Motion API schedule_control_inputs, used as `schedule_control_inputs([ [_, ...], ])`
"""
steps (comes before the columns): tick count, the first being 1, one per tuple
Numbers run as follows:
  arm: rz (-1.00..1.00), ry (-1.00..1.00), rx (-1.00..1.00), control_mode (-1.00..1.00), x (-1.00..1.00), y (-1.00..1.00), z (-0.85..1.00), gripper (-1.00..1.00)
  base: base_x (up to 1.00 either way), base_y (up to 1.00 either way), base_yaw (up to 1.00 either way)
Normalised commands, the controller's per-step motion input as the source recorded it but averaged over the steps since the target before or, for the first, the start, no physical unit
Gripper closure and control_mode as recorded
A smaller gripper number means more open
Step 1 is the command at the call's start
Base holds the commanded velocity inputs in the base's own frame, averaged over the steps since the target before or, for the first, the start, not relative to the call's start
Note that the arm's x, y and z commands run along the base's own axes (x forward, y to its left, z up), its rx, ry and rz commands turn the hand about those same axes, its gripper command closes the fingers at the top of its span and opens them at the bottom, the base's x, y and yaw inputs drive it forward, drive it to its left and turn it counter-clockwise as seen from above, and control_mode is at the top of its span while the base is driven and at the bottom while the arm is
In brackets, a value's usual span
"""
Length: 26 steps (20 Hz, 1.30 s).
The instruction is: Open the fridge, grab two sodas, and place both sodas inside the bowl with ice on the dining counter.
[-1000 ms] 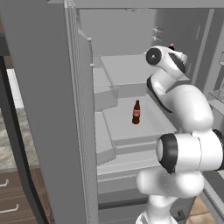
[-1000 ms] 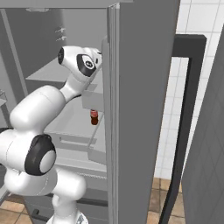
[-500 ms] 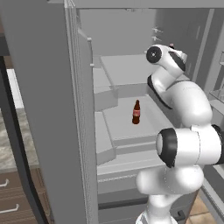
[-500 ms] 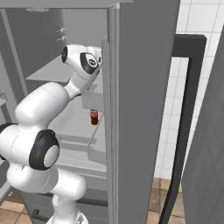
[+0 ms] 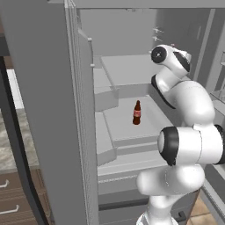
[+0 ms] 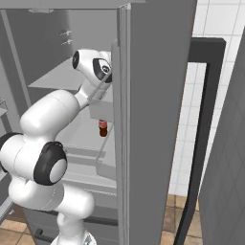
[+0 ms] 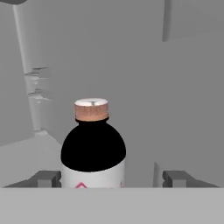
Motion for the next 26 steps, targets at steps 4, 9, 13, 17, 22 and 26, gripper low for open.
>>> schedule_control_inputs([
  [4, 0.0, 0.0, 0.0, -1.0, 0.0, 0.0, 0.0, 1.0, 0.0, 0.0, 0.0],
  [9, 0.0, 0.0, 0.0, -1.0, 0.0, 0.0, 0.0, 1.0, 0.0, 0.0, 0.0],
  [13, 0.0, 0.0, 0.0, -1.0, -0.01, 0.0, 0.0, 1.0, 0.0, 0.0, 0.0],
  [17, 0.0, 0.0, 0.0, -1.0, -0.02, 0.0, 0.0, 1.0, 0.0, 0.0, 0.0],
  [22, 0.0, 0.0, 0.0, -1.0, -0.12, 0.0, 0.0, 1.0, 0.0, 0.0, 0.0],
  [26, 0.0, -0.03, 0.0, -1.0, -0.36, 0.03, -0.07, 1.0, 0.0, 0.0, 0.0],
])
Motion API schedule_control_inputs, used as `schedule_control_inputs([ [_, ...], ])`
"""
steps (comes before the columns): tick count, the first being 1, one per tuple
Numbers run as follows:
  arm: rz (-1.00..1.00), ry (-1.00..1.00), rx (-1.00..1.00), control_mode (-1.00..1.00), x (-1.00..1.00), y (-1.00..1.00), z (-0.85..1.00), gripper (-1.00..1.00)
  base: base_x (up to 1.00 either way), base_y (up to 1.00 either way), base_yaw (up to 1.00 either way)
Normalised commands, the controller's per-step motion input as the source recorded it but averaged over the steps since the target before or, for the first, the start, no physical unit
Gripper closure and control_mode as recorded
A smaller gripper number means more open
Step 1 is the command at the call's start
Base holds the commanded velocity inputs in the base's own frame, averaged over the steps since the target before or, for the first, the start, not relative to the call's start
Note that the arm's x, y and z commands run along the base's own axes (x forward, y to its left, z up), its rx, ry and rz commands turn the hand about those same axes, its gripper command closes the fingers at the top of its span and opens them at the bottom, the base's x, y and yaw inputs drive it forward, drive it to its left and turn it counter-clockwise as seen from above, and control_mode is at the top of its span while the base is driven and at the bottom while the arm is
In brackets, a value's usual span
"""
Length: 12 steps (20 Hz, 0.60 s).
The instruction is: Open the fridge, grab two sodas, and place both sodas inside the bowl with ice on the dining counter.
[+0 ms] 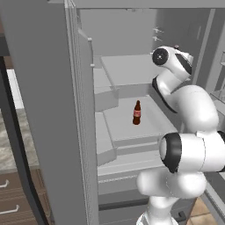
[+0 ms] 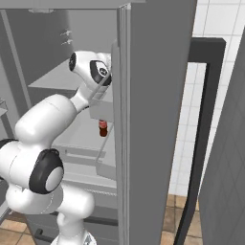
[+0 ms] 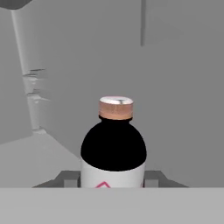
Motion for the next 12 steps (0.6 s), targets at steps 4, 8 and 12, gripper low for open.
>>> schedule_control_inputs([
  [4, 0.0, -0.07, -0.02, -1.0, -0.65, 0.4, -0.05, 1.0, 0.0, 0.0, 0.0],
  [8, 0.0, 0.0, -0.08, -1.0, -0.63, 0.69, 0.27, 1.0, 0.0, 0.0, 0.0],
  [12, 0.01, 0.04, -0.1, -1.0, -0.65, 0.55, 0.51, 1.0, 0.0, 0.0, 0.0],
])
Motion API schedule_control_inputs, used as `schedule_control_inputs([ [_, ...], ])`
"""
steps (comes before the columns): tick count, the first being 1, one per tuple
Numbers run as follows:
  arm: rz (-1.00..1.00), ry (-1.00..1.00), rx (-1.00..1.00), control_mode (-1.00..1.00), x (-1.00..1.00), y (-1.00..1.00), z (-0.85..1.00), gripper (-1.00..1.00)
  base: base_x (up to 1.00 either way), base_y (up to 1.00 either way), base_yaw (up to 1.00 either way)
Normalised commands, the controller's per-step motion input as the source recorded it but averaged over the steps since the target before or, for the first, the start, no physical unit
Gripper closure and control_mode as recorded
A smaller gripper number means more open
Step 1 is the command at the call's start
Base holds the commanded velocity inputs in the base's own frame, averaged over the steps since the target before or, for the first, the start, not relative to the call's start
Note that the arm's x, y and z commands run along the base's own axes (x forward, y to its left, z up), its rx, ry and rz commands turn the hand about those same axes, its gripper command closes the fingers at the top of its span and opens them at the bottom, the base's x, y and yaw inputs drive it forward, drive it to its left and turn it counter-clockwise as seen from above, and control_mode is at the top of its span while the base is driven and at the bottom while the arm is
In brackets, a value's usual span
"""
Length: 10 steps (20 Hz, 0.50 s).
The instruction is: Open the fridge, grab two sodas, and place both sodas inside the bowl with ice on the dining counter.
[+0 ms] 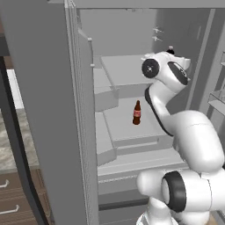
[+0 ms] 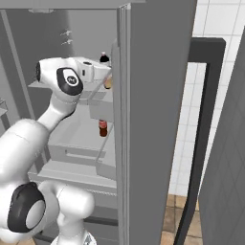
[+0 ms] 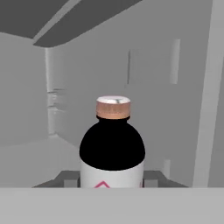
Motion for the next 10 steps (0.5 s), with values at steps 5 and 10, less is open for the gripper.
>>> schedule_control_inputs([
  [5, 0.08, 0.12, -0.01, -1.0, -0.96, 0.13, 0.45, 1.0, 0.0, 0.0, 0.0],
  [10, 0.13, 0.12, 0.0, -1.0, -1.0, 0.13, 0.05, 1.0, 0.0, 0.0, 0.0],
])
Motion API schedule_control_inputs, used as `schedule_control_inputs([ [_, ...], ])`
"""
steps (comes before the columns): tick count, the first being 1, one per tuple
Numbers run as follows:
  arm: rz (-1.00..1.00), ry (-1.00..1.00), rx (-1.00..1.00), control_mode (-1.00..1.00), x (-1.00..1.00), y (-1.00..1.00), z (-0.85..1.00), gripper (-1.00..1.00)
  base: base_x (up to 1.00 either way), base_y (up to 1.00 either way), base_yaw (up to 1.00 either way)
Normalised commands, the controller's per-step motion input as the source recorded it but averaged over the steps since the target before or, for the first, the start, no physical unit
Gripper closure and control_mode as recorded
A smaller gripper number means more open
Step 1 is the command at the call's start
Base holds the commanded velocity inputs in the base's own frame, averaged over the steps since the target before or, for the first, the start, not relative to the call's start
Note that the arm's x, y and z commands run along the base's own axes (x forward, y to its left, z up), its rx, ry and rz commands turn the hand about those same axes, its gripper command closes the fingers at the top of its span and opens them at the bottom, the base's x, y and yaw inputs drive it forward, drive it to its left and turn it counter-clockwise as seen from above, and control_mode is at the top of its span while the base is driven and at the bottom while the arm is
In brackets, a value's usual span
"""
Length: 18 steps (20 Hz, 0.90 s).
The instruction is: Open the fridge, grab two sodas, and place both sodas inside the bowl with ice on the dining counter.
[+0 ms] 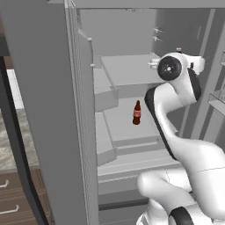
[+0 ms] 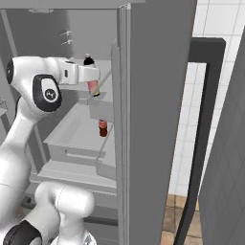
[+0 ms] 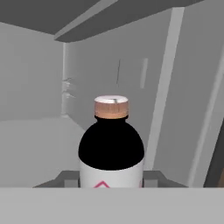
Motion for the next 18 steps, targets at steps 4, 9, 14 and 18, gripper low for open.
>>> schedule_control_inputs([
  [4, 0.16, 0.06, 0.0, -1.0, -1.0, 0.23, -0.01, 1.0, 0.0, 0.0, 0.0],
  [9, 0.2, 0.02, 0.0, -1.0, -1.0, 0.07, -0.08, 1.0, 0.0, 0.0, 0.0],
  [14, 0.18, 0.03, 0.0, -1.0, -0.97, 0.12, -0.08, 1.0, 0.0, 0.0, 0.0],
  [18, 0.12, 0.04, -0.12, -1.0, -0.45, 0.53, -0.16, 1.0, 0.0, 0.0, 0.0],
])
